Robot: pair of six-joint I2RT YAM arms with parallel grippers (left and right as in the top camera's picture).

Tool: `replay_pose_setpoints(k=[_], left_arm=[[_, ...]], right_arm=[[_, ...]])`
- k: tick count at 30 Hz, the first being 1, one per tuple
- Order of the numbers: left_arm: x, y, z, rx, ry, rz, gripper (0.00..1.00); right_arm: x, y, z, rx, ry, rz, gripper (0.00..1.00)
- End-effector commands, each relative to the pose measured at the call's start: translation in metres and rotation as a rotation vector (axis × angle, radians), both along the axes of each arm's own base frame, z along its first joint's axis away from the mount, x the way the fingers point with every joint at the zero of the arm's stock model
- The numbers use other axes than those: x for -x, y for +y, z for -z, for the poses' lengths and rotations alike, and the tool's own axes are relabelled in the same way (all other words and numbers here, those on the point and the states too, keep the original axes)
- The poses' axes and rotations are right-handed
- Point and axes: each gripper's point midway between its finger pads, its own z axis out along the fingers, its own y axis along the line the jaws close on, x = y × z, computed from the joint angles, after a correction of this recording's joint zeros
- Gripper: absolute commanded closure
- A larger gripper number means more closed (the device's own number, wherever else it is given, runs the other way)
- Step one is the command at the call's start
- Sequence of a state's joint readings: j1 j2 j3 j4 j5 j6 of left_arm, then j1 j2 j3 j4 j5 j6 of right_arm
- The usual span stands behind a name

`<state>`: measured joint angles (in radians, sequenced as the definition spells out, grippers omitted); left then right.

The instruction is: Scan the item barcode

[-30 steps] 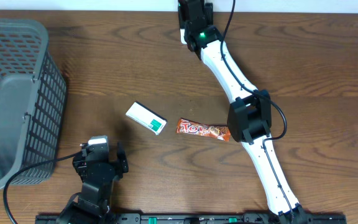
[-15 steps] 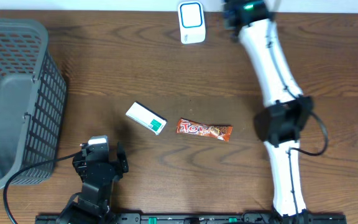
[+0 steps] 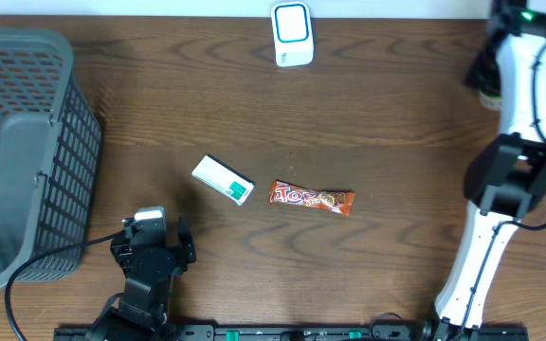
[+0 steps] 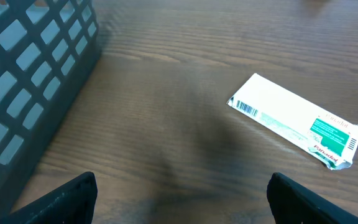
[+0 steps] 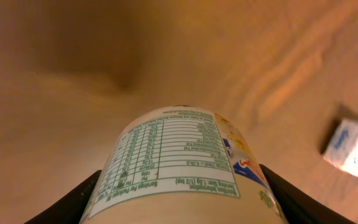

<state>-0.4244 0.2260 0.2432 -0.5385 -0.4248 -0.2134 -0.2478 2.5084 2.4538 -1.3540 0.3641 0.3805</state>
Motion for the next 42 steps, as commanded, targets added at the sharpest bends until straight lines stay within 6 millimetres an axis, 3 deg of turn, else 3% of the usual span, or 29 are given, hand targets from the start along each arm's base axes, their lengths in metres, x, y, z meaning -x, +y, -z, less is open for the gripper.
replay_pose_setpoints(k=[1,7,10,12,14,17,20,25,28,30,35,42], left_arm=[[0.0,0.003,-0.002,0.005,-0.012,-0.018,0.12],[0.0,0.003,-0.002,0.005,-0.012,-0.018,0.12],[0.0,0.003,-0.002,0.005,-0.012,-0.018,0.13],[0.0,0.003,-0.002,0.005,-0.012,-0.018,0.13],[0.0,0.003,-0.002,0.005,-0.012,-0.018,0.13],[0.0,0.003,-0.002,0.005,-0.012,-0.018,0.13],[0.0,0.003,-0.002,0.005,-0.012,-0.018,0.13],[0.0,0.003,-0.002,0.005,-0.012,-0.018,0.12],[0.0,0.003,-0.002,0.005,-0.012,-0.018,0.12],[0.0,0.003,-0.002,0.005,-0.012,-0.018,0.12],[0.0,0.003,-0.002,0.005,-0.012,-0.018,0.13],[0.0,0.003,-0.002,0.005,-0.012,-0.018,0.13]], right_arm=[[0.028,-0.027,0.022,-0.047,0.051,0.103,0.44],[0.079,-0.07,0.058,-0.127,0.135,0.237,0.31],[0.094,-0.088,0.059,-0.147,0.137,0.287,0.04],[0.102,-0.099,0.05,-0.152,0.117,0.318,0.01],[0.107,-0.11,0.035,-0.154,0.081,0.346,0.01],[0.098,-0.114,-0.017,-0.228,-0.105,0.361,0.01],[0.084,-0.104,-0.072,-0.264,-0.278,0.32,0.01],[0.064,-0.053,-0.151,-0.305,-0.465,0.168,0.01],[0.06,-0.003,-0.179,-0.311,-0.471,0.046,0.01],[0.06,0.036,-0.187,-0.333,-0.442,-0.034,0.01],[0.087,0.146,-0.174,-0.416,-0.208,-0.235,0.01],[0.133,0.259,-0.126,-0.356,0.121,-0.525,0.01]])
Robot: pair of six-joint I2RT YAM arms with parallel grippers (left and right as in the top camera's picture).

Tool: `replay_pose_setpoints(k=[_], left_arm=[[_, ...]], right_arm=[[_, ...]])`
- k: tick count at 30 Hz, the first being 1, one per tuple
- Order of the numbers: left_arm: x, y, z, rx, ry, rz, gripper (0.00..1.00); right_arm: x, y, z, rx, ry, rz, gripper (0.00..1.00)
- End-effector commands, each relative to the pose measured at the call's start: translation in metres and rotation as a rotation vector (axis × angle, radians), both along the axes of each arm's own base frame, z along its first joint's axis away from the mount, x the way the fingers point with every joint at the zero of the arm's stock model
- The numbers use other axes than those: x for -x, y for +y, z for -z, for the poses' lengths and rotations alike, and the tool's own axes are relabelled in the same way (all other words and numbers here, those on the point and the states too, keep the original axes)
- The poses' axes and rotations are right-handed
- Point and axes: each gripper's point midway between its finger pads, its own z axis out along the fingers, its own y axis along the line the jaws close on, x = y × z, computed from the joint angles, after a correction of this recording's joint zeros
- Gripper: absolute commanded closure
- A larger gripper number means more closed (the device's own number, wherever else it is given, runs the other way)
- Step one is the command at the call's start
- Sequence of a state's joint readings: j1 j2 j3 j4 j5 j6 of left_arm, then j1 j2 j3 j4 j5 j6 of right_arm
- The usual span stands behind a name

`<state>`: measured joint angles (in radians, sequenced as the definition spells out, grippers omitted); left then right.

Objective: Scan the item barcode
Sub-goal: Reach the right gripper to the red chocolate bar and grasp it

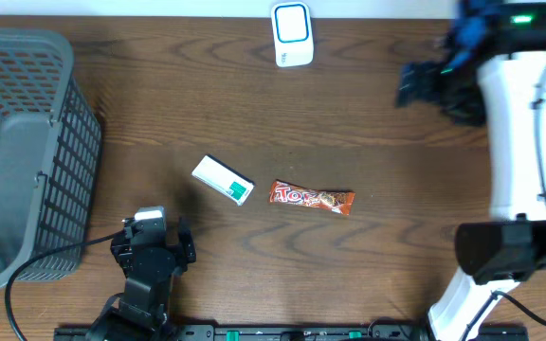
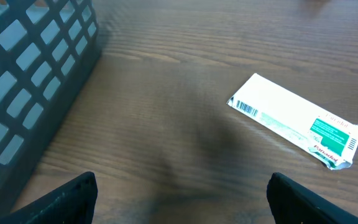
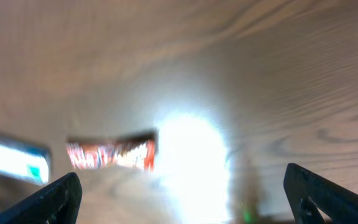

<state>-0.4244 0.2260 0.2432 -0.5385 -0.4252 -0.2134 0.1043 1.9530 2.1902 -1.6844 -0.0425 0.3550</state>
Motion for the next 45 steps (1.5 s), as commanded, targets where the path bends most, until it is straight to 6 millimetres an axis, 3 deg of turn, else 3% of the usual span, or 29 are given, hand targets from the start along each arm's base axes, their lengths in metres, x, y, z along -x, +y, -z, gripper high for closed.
replay_pose_setpoints(k=[1,6,11,16,20,24,28,31,37,45], left_arm=[[0.0,0.003,-0.002,0.005,-0.012,-0.018,0.12],[0.0,0.003,-0.002,0.005,-0.012,-0.018,0.12],[0.0,0.003,-0.002,0.005,-0.012,-0.018,0.13],[0.0,0.003,-0.002,0.005,-0.012,-0.018,0.12],[0.0,0.003,-0.002,0.005,-0.012,-0.018,0.13],[0.0,0.003,-0.002,0.005,-0.012,-0.018,0.12],[0.0,0.003,-0.002,0.005,-0.012,-0.018,0.12],[0.0,0.003,-0.002,0.005,-0.012,-0.018,0.12],[0.0,0.003,-0.002,0.005,-0.012,-0.018,0.13],[0.0,0.003,-0.002,0.005,-0.012,-0.018,0.12]], right_arm=[[0.021,0.038,0.027,0.071,0.098,-0.142,0.01],[0.059,0.085,0.075,0.044,0.25,-0.23,0.01],[0.089,0.117,0.105,-0.169,0.385,-0.276,0.01],[0.104,0.116,0.128,-0.294,0.452,-0.324,0.01],[0.105,0.117,0.149,-0.447,0.421,-0.386,0.01],[0.088,0.087,0.18,-0.449,0.328,-0.382,0.01],[0.062,0.067,0.192,-0.475,0.206,-0.356,0.01],[0.062,0.078,0.199,-0.566,0.159,-0.365,0.01],[0.094,0.107,0.221,-0.733,0.17,-0.384,0.01],[0.122,0.125,0.243,-0.753,0.196,-0.387,0.01]])
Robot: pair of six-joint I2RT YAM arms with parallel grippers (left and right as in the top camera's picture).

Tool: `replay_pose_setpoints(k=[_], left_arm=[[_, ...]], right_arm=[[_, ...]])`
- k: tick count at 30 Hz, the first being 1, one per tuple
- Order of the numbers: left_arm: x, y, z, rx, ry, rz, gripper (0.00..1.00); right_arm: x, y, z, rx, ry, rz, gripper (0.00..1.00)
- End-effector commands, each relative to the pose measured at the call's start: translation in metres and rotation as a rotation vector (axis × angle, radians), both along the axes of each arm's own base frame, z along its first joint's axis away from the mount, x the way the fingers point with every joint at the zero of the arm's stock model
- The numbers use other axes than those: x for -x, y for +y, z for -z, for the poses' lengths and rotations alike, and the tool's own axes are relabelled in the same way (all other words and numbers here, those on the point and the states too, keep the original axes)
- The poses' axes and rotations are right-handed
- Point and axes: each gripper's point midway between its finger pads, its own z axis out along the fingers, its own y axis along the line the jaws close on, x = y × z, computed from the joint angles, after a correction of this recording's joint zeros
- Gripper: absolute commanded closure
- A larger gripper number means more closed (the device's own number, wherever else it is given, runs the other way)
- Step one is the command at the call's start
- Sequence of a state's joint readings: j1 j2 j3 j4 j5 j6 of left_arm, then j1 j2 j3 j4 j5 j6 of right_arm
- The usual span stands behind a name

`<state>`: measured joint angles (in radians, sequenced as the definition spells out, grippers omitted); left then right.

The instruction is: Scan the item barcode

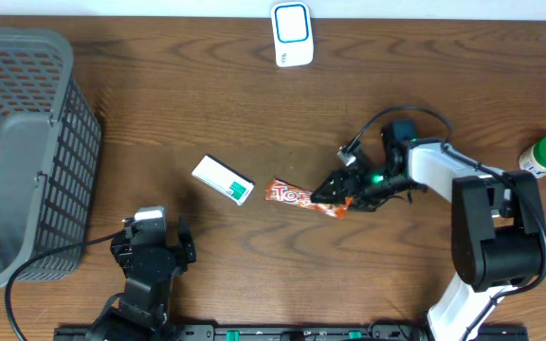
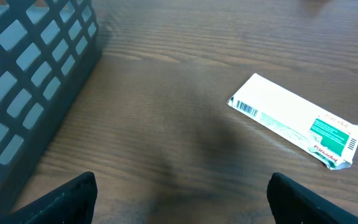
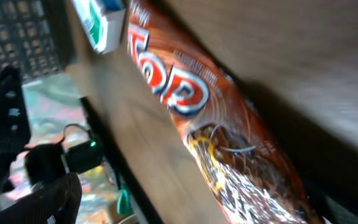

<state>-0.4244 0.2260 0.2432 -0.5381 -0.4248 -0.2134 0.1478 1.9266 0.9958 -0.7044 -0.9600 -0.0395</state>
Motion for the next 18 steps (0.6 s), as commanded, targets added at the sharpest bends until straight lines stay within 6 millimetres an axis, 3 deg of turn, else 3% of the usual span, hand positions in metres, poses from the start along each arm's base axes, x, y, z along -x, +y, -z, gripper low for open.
replay_pose_setpoints(k=[1,2,3,7,13,18], left_arm=[[0.0,0.003,-0.002,0.005,-0.012,-0.018,0.12],[0.0,0.003,-0.002,0.005,-0.012,-0.018,0.12],[0.0,0.003,-0.002,0.005,-0.012,-0.018,0.12],[0.0,0.003,-0.002,0.005,-0.012,-0.018,0.13],[0.0,0.003,-0.002,0.005,-0.012,-0.018,0.12],[0.0,0.003,-0.002,0.004,-0.011,-0.018,0.12]], right_arm=[[0.022,-0.012,0.042,0.165,0.085,0.001,0.08],[0.021,-0.012,0.043,0.166,0.08,0.004,0.22],[0.019,-0.012,0.043,0.165,0.074,0.006,0.45],[0.011,-0.009,0.044,0.169,0.076,0.045,0.96],[-0.002,-0.003,0.035,0.167,0.052,0.056,0.99],[-0.025,-0.039,0.002,0.465,-0.042,0.061,0.99]])
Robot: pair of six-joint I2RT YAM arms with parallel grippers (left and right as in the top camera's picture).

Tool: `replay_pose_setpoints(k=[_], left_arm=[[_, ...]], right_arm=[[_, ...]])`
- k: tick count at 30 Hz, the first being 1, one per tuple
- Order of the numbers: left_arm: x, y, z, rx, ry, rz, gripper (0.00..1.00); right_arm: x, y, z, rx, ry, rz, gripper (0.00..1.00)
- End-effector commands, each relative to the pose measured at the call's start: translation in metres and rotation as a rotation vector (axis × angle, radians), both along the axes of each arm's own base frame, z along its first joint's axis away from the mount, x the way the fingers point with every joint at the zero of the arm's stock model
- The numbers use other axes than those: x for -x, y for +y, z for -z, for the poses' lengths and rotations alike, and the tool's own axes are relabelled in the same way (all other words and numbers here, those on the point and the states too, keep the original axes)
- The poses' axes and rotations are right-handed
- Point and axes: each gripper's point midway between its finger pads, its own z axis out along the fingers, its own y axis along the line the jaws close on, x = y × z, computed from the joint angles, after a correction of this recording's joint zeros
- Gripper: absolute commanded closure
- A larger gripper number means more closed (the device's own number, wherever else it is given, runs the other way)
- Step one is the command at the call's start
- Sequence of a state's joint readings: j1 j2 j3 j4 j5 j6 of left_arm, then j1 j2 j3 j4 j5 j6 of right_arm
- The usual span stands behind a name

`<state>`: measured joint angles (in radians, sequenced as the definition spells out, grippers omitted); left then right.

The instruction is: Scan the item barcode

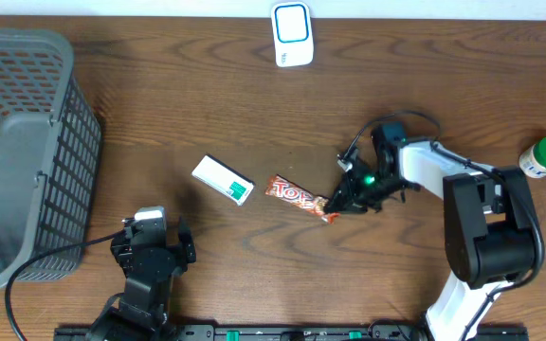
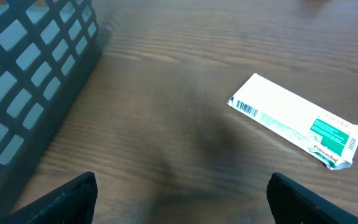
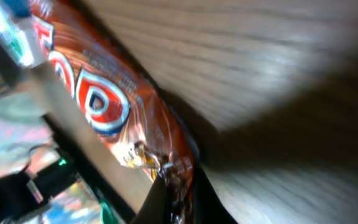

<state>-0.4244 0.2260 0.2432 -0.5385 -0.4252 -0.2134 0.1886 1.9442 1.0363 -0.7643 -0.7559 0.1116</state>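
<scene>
An orange-red candy bar (image 1: 298, 197) lies at the table's middle, slanting down to the right. My right gripper (image 1: 339, 208) is shut on its right end; in the right wrist view the wrapper (image 3: 107, 115) is pinched between the two dark fingers (image 3: 207, 196). The white barcode scanner (image 1: 292, 33) stands at the far edge. A white and green box (image 1: 223, 179) lies left of the bar, its barcode showing in the left wrist view (image 2: 294, 118). My left gripper (image 2: 179, 202) is open near the front edge, nothing between its fingers.
A grey mesh basket (image 1: 22, 152) fills the left side. A green-capped bottle (image 1: 544, 155) and a small orange packet sit at the right edge.
My right gripper went from open around the candy bar's right end to shut on it. The bar has shifted slightly left and tilted. The left arm has not moved.
My right gripper was at the far right edge around the green-capped bottle. Then it was open over the table's back right, the bottle left at the edge. Then it stood open at the candy bar's right end, and now it grips that end.
</scene>
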Motion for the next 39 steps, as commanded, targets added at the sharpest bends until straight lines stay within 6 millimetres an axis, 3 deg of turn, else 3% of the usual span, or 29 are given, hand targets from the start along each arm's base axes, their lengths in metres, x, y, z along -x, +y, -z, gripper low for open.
replay_pose_setpoints(k=[1,7,10,12,19,29,31,33,35,36,37,39], left_arm=[[0.0,0.003,-0.002,0.005,-0.012,-0.018,0.13],[0.0,0.003,-0.002,0.005,-0.012,-0.018,0.12],[0.0,0.003,-0.002,0.005,-0.012,-0.018,0.12],[0.0,0.003,-0.002,0.005,-0.012,-0.018,0.12],[0.0,0.003,-0.002,0.005,-0.012,-0.018,0.12],[0.0,0.003,-0.002,0.005,-0.012,-0.018,0.12],[0.0,0.003,-0.002,0.005,-0.012,-0.018,0.12],[0.0,0.003,-0.002,0.005,-0.012,-0.018,0.13],[0.0,0.003,-0.002,0.005,-0.012,-0.018,0.12],[0.0,0.003,-0.002,0.005,-0.012,-0.018,0.12],[0.0,0.003,-0.002,0.005,-0.012,-0.018,0.12],[0.0,0.003,-0.002,0.005,-0.012,-0.018,0.13]], right_arm=[[-0.035,-0.037,-0.034,0.317,-0.184,-0.005,0.99],[-0.056,-0.082,-0.112,0.7,-0.446,0.142,0.99],[-0.062,-0.105,-0.14,0.92,-0.582,0.228,0.99],[-0.06,-0.109,-0.148,1.015,-0.626,0.243,0.99],[-0.041,-0.095,-0.129,1.267,-0.674,0.14,0.99],[-0.002,-0.014,-0.07,1.315,-0.746,-0.326,0.99],[0.018,0.011,-0.057,1.287,-0.77,-0.438,0.92],[0.028,0.022,-0.055,1.264,-0.785,-0.473,0.81],[0.037,0.032,-0.054,1.242,-0.807,-0.506,0.6],[0.044,0.039,-0.054,1.226,-0.819,-0.528,0.39],[0.047,0.042,-0.053,1.215,-0.82,-0.536,0.29],[0.055,0.048,-0.048,1.178,-0.794,-0.548,0.21]])
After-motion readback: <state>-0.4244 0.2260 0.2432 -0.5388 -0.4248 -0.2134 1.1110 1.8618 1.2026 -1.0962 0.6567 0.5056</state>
